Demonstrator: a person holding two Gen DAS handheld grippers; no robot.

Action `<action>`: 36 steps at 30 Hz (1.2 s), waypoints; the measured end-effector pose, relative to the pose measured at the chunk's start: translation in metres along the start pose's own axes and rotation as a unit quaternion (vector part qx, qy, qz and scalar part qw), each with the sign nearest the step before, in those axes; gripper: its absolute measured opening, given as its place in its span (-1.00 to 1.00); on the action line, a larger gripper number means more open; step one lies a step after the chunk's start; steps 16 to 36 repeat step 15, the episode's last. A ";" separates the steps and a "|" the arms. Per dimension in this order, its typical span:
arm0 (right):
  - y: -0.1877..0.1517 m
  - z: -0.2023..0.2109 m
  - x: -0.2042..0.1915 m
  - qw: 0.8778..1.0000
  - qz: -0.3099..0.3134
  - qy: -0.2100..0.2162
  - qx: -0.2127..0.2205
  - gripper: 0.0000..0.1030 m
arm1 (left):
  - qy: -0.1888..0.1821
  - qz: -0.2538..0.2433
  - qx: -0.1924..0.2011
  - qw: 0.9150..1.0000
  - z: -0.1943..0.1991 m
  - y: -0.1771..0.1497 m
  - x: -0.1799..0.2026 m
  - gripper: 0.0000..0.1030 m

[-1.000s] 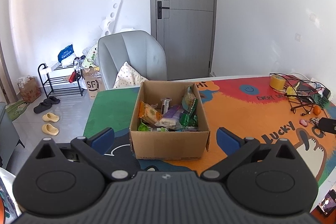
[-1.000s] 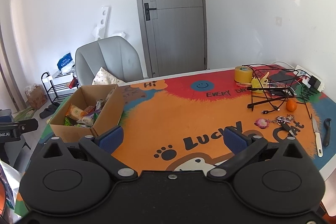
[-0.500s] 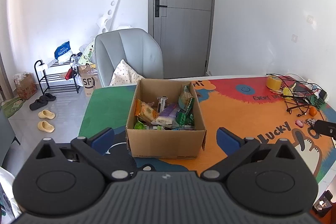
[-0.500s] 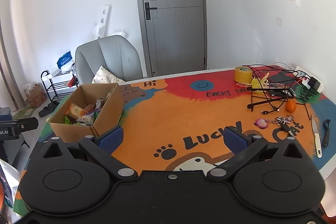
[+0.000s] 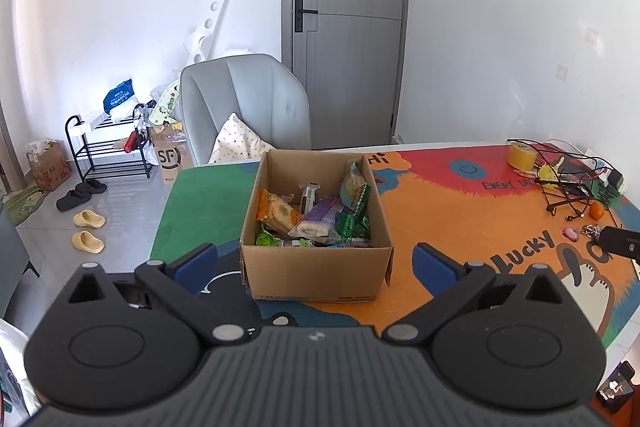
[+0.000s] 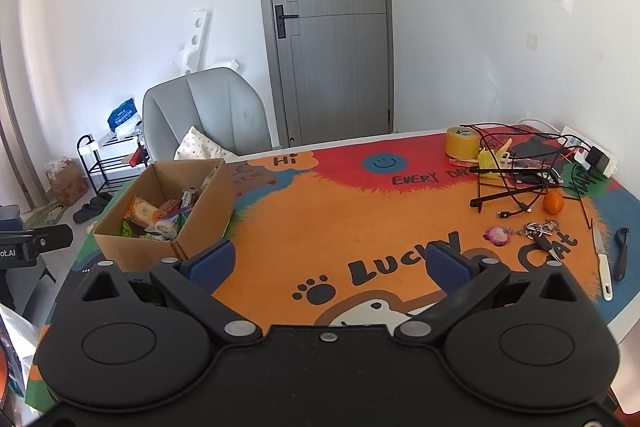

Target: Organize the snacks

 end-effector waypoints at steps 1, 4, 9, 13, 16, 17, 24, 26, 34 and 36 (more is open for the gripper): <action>0.000 0.001 0.000 1.000 0.000 0.000 0.001 1.00 | -0.001 0.000 0.000 1.000 0.000 0.000 0.000 0.99; 0.000 0.001 0.000 1.000 -0.001 0.000 0.001 1.00 | -0.001 0.000 0.000 1.000 0.000 0.000 0.000 0.99; 0.000 0.000 0.001 1.000 -0.001 0.000 0.000 1.00 | -0.002 0.001 -0.001 1.000 0.001 -0.001 0.000 0.99; 0.001 0.000 0.001 1.000 -0.001 0.001 -0.001 1.00 | -0.003 0.004 -0.003 1.000 0.000 0.000 -0.002 0.99; 0.001 -0.001 0.001 1.000 -0.001 0.002 -0.001 1.00 | -0.005 0.001 -0.003 1.000 -0.001 0.000 -0.001 0.99; 0.001 -0.001 0.001 1.000 -0.001 0.002 -0.001 1.00 | -0.005 0.001 -0.003 1.000 -0.001 0.000 -0.001 0.99; 0.001 -0.001 0.001 1.000 -0.001 0.002 -0.001 1.00 | -0.005 0.001 -0.003 1.000 -0.001 0.000 -0.001 0.99; 0.001 -0.001 0.001 1.000 -0.001 0.002 -0.001 1.00 | -0.005 0.001 -0.003 1.000 -0.001 0.000 -0.001 0.99; 0.001 -0.001 0.001 1.000 -0.001 0.002 -0.001 1.00 | -0.005 0.001 -0.003 1.000 -0.001 0.000 -0.001 0.99; 0.001 -0.001 0.001 1.000 -0.001 0.002 -0.001 1.00 | -0.005 0.001 -0.003 1.000 -0.001 0.000 -0.001 0.99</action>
Point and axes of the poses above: each gripper's, at about its wrist camera, not at the fingertips, and z roughly against the way its jaws point, x to its right, y to its top, the point moved 9 cm from there along -z, roughly the way its jaws point, and after that the axes turned 14 degrees about y, right-handed, at the moved point
